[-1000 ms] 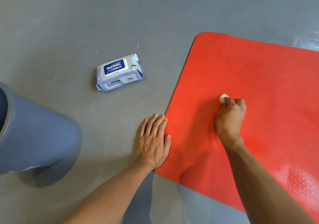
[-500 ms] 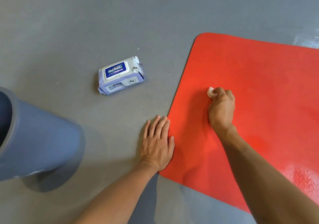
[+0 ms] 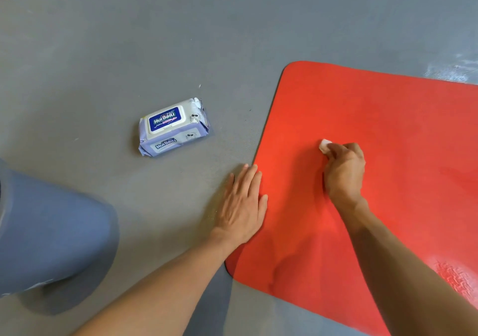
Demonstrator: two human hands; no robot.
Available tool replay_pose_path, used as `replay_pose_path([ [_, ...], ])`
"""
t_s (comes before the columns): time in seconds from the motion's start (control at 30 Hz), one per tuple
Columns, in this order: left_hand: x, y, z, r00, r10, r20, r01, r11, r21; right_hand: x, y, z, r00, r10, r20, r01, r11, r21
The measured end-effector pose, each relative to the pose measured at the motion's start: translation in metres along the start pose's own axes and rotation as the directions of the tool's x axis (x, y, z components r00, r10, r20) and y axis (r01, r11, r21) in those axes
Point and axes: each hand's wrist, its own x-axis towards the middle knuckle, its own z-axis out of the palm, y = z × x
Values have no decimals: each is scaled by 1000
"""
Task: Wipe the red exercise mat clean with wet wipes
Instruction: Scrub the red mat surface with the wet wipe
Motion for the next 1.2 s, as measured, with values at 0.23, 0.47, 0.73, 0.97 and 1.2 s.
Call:
replay_pose_path([
  [0.23, 10, -5, 10, 997, -25, -76, 23, 999, -26, -57, -57, 58, 949, -266, 169, 223, 946, 235],
  [0.47, 9, -4, 5, 995, -17, -99, 15, 1000, -19, 2, -10, 22, 995, -90, -30, 91, 996, 21],
  [0.73, 10, -6, 7, 998, -36, -57, 33, 998, -48, -53, -66, 65, 865, -455, 212, 400, 880, 257],
  [0.97, 11, -4, 4, 999, -1, -48, 0, 1000, -19, 37, -2, 15, 978, -187, 95, 182, 981, 63],
  [1.2, 13, 0, -26, 962, -11, 272, -28, 990, 136, -54, -14, 18, 892, -336, 300, 289, 938, 192],
])
